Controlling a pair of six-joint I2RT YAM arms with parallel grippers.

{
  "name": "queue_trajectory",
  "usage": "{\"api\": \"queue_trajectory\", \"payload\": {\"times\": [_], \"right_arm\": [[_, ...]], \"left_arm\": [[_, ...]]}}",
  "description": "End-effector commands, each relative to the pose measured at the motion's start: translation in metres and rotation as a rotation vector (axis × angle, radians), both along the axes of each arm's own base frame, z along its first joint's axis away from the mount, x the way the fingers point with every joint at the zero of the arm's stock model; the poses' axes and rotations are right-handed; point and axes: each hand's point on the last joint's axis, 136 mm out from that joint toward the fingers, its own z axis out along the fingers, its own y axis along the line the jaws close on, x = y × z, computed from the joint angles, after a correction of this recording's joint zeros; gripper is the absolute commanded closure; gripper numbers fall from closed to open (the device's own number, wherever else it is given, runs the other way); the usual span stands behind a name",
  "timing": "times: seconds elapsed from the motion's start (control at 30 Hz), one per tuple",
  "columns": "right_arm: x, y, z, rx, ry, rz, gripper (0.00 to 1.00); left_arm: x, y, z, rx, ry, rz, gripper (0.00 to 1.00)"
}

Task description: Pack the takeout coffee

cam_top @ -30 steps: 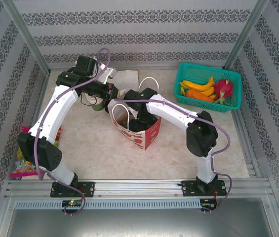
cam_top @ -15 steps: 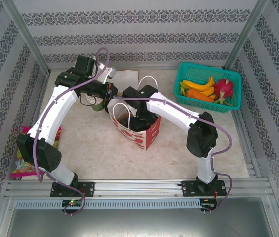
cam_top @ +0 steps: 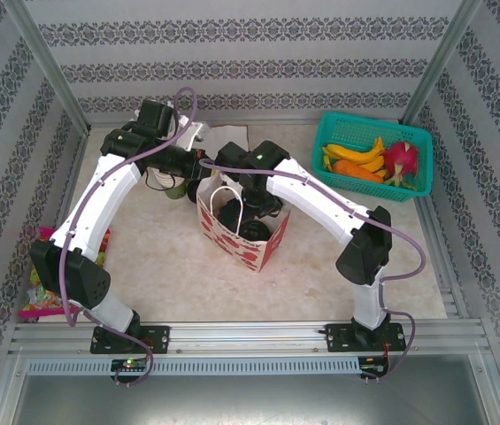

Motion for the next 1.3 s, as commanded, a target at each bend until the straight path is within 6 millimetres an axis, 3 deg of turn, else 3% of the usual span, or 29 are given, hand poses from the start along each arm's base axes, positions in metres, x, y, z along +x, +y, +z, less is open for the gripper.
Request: {"api": "queue_trajectory", "payload": {"times": [0.0, 0.07, 0.47, 0.57, 0.67, 0.8, 1.0, 1.13, 1.27], "right_arm": [[-0.006, -0.004, 0.043, 0.074, -0.076, 0.001, 0.02], [-0.006, -0.001, 0.056, 0.12, -0.107, 0.006, 0.02], [-0.014, -0.026, 0.127, 0.249, -0.316, -0.025, 0.02], [-0.017, -0.035, 0.142, 0.284, -0.38, -0.072, 0.02], [-0.017, -0.057, 0.148, 0.278, -0.462, -0.185, 0.02], [-0.014, -0.085, 0.141, 0.363, -0.542, -0.439, 0.02], [-0.022, -0.106, 0.108, 0.537, -0.49, -0.738, 0.02], [-0.035, -0.106, 0.089, 0.493, -0.394, -0.742, 0.06], [-0.042, -0.084, 0.08, 0.507, -0.292, -0.68, 0.1]], "left_arm": [[-0.003, 0.001, -0.001, 0.009, 0.014, 0.019, 1.0], [-0.002, 0.002, -0.002, 0.013, 0.012, 0.028, 1.0], [0.005, 0.007, -0.001, 0.018, -0.011, 0.091, 1.0], [0.005, 0.008, -0.002, 0.021, -0.007, 0.097, 1.0], [0.004, 0.01, -0.004, 0.027, 0.001, 0.103, 1.0], [0.001, 0.01, -0.003, 0.023, -0.008, 0.111, 1.0], [0.002, 0.014, -0.001, 0.025, -0.028, 0.136, 1.0], [0.0, 0.015, -0.001, 0.028, -0.031, 0.136, 1.0], [0.0, 0.015, -0.002, 0.025, -0.027, 0.139, 1.0]]}}
